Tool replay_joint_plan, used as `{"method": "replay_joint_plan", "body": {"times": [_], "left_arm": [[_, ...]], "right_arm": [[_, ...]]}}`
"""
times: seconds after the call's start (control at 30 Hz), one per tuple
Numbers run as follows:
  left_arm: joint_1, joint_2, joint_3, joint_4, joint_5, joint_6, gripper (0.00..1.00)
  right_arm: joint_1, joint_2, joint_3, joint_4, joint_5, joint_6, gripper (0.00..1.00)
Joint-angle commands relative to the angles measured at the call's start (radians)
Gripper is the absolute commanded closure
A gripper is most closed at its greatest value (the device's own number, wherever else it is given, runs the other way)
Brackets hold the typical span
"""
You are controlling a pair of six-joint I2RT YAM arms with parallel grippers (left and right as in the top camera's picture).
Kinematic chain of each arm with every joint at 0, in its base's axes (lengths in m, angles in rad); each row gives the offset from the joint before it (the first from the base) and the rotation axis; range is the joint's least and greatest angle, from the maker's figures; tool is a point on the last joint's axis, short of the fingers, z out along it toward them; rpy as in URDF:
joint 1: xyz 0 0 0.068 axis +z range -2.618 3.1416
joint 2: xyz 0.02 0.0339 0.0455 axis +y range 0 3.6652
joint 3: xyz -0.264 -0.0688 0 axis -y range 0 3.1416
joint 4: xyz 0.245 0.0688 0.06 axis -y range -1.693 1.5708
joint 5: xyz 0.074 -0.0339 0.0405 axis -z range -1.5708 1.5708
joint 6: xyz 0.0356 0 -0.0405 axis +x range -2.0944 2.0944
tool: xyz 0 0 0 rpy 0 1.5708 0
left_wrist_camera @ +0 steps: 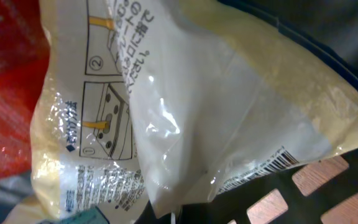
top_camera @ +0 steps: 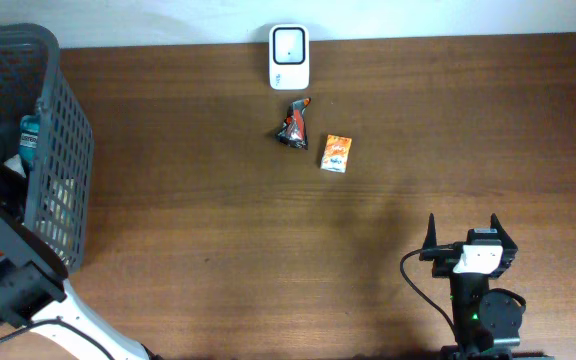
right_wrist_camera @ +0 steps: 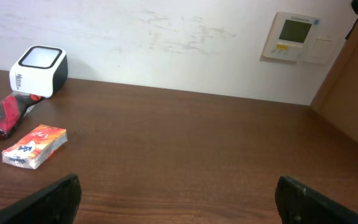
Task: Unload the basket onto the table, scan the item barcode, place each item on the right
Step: 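Reach into the basket and grasp the white-and-yellow snack bag with left gripper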
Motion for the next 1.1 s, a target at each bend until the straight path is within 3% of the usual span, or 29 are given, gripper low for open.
{"method": "replay_joint_plan", "body": {"times": [0.0, 0.33, 0.43, 0.83, 1.07], "left_arm": [[0.004, 0.031, 0.138, -0.076, 0.008, -0.045, 1.0], [0.004, 0.031, 0.774, -0.361, 0.009, -0.085, 1.0], [0.004, 0.028, 0.953, -0.403, 0.07, -0.09, 1.0], [0.004, -0.089, 1.172, -0.402, 0.315, -0.09, 1.0], [0.003, -0.177, 1.176, -0.391, 0.596, -0.089, 1.0]], "right_arm": [[0.008, -0.006, -0.009, -0.003, 0.009, -0.006, 0.02], [0.008, -0.006, -0.009, -0.003, 0.009, -0.006, 0.02], [0.008, -0.006, -0.009, -0.003, 0.009, -0.006, 0.02], [0.008, -0.006, -0.009, -0.003, 0.009, -0.006, 0.02], [0.008, -0.006, -0.009, -0.003, 0.009, -0.006, 0.02]]}}
